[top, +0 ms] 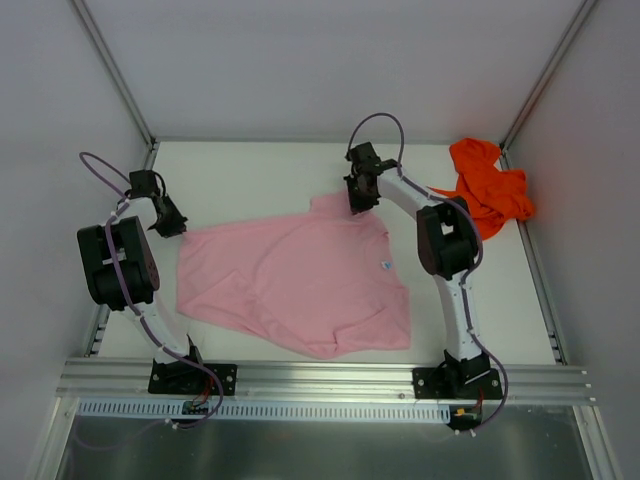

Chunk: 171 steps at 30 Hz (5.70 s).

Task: Fold and stack the t-shirts
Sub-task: Flatten out the tshirt

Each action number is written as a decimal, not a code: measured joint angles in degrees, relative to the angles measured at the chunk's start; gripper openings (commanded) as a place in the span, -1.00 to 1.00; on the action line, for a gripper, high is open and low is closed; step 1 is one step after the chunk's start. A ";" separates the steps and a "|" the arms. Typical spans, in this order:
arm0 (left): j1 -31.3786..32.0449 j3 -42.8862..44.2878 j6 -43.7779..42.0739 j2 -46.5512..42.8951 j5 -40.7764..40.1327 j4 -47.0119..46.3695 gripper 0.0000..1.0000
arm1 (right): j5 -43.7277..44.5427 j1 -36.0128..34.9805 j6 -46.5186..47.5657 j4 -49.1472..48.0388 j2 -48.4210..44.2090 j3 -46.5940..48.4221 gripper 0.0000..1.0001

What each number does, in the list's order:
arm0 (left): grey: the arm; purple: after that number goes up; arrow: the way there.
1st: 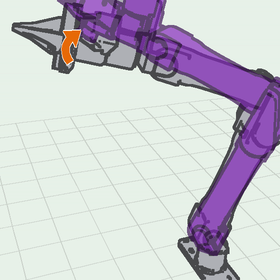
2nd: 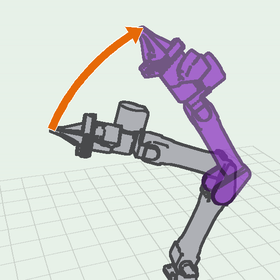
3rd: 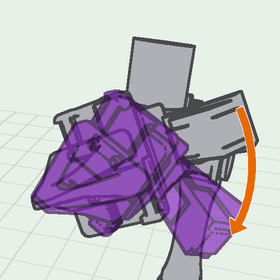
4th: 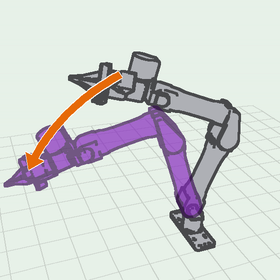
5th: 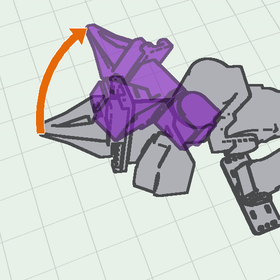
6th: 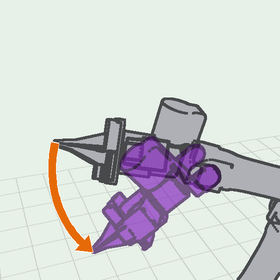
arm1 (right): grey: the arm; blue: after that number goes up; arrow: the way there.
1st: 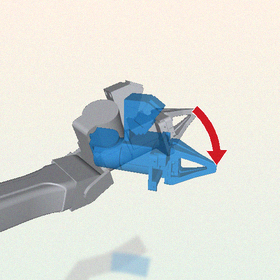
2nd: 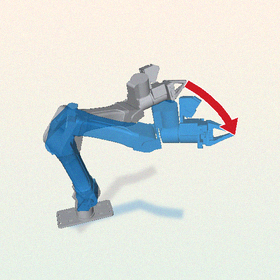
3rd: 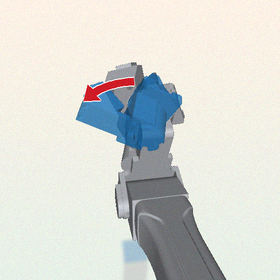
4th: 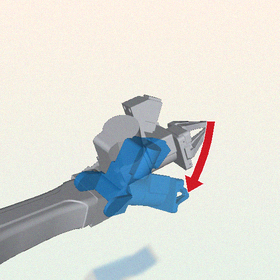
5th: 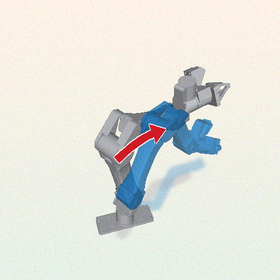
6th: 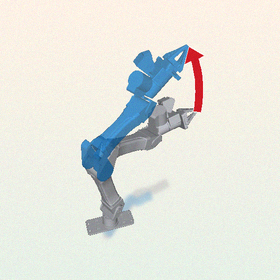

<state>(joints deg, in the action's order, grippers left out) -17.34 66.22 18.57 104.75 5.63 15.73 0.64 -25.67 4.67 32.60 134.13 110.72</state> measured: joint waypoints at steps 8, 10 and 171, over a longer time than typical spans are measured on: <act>0.04 -4.00 -0.48 -2.95 1.90 0.02 -1.00 | -0.85 -0.04 -3.28 -4.55 -13.53 -21.55 -0.07; 0.02 -4.63 -0.92 -3.67 1.95 0.04 -1.00 | -0.61 -0.20 -3.63 -4.13 -14.38 -22.60 0.25; 15.43 27.32 0.92 -66.38 1.29 15.69 -1.00 | 3.91 0.24 15.93 1.05 -77.88 -2.93 -0.98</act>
<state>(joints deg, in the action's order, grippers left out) -1.91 93.54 19.49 38.37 6.92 31.42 4.56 -25.43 20.60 33.65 56.25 107.79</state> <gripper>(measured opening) 0.008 0.018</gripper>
